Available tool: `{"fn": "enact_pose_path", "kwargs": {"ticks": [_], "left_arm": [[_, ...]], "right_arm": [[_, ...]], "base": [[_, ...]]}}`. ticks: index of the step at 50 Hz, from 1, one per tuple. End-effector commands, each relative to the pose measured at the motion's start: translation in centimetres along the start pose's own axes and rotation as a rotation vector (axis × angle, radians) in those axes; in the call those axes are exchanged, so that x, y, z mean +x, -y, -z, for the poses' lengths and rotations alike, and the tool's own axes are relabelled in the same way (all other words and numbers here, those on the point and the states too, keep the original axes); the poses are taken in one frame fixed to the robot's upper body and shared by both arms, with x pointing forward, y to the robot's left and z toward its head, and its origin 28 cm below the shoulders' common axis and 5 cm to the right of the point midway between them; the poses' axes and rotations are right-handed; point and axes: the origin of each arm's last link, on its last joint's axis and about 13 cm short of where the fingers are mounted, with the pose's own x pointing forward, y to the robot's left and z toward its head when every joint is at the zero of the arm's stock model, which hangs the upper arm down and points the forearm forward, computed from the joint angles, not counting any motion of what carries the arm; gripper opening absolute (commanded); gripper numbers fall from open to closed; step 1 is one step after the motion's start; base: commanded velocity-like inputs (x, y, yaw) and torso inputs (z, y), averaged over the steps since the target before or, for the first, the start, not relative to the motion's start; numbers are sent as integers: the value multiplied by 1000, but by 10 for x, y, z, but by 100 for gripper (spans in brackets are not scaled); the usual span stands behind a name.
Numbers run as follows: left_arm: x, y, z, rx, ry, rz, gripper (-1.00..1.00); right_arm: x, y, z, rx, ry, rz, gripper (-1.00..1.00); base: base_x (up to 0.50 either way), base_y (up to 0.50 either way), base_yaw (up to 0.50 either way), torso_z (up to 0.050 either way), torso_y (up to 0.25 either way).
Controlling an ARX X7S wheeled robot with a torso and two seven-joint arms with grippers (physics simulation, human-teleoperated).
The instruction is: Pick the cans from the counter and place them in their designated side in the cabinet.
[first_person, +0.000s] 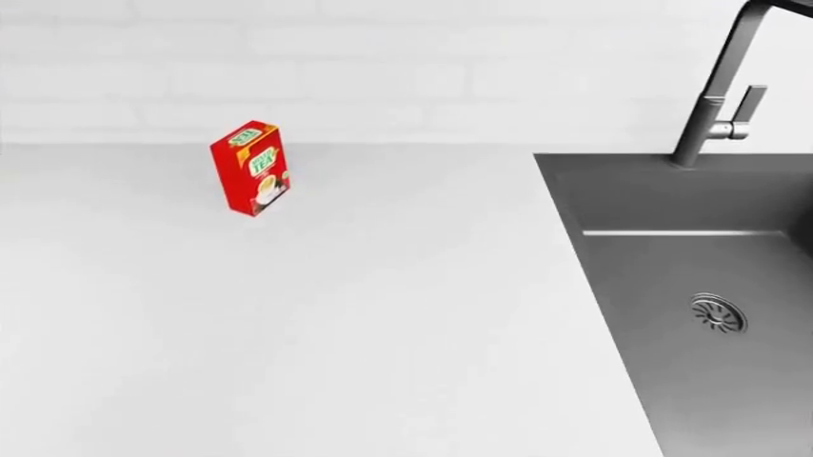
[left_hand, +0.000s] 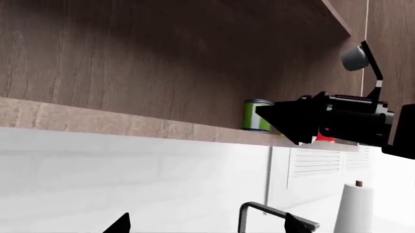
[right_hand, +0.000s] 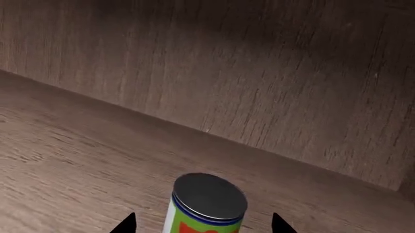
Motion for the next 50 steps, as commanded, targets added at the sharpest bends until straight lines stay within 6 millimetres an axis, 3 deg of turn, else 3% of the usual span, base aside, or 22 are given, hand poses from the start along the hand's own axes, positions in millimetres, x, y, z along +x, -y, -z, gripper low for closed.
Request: {"fn": "enact_pose_path", "kwargs": {"ticks": [1, 22, 39, 50], "left_arm": [[0, 0, 1, 0, 2, 3, 100], [1, -3, 7, -5, 1, 4, 100], [-2, 3, -2, -3, 4, 8, 100], [4, 0, 6, 0, -4, 9, 100]], "right_arm": [[0, 0, 0, 1, 0, -3, 100], [0, 0, 0, 1, 0, -3, 100], [0, 0, 0, 1, 0, -3, 100], [0, 0, 0, 1, 0, -3, 100]], "base": [[-109, 0, 0, 0, 0], [-187, 0, 0, 0, 0], [-214, 0, 0, 1, 0], [-212, -12, 0, 0, 0]]}}
